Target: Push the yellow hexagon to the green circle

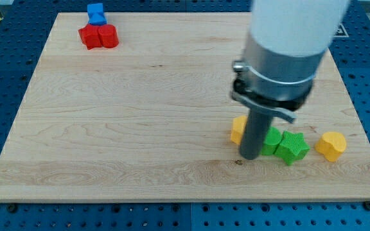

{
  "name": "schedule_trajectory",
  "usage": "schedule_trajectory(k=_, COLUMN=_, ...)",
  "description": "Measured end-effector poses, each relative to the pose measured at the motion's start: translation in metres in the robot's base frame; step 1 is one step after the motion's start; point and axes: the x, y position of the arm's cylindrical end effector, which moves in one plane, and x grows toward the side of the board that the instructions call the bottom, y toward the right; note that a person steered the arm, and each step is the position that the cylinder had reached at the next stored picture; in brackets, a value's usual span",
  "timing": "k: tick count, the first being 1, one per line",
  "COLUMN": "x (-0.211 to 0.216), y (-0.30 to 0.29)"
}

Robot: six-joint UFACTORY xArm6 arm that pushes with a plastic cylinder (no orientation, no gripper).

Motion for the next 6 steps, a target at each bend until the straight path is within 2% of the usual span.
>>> schedule_trajectory(k=1, x=0.0, y=0.03)
schedule_trajectory(k=2, x=-0.005, y=0.016)
schedule_trajectory(k=4, x=-0.013, y=-0.086)
schedule_trajectory(k=5, x=-0.051, y=-0.098)
schedule_trajectory(k=6, x=-0.057, y=-0.08)
